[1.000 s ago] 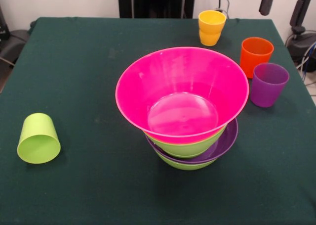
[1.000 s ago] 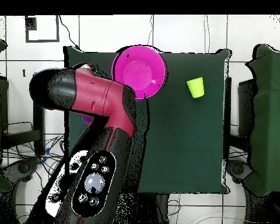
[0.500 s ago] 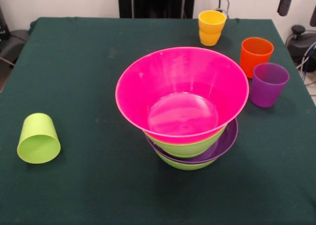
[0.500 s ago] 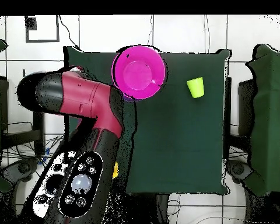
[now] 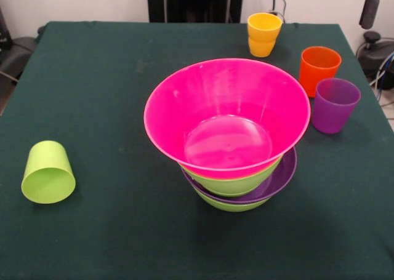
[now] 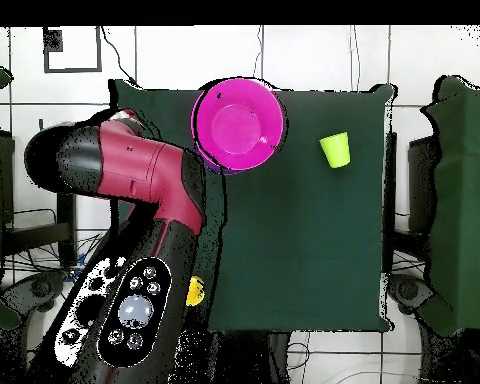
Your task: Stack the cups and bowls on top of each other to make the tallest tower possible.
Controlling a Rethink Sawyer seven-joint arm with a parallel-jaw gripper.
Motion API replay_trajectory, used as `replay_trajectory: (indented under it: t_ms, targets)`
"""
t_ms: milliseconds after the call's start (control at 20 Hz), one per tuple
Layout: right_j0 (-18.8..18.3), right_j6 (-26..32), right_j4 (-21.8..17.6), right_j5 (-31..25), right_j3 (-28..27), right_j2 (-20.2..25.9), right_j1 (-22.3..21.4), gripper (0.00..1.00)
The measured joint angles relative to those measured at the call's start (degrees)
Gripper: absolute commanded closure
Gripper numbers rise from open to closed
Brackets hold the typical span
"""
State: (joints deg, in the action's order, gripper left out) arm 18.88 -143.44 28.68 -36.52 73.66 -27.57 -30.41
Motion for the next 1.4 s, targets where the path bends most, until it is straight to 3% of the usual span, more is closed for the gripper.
replay_trajectory:
  t_ms: [550,1400]
  targets:
    - [-0.5,0.0,0.2,4.9,0.9,1.4,3.1,0.0]
    - [-0.8,0.0,0.3,5.2,3.2,3.1,6.4,0.0]
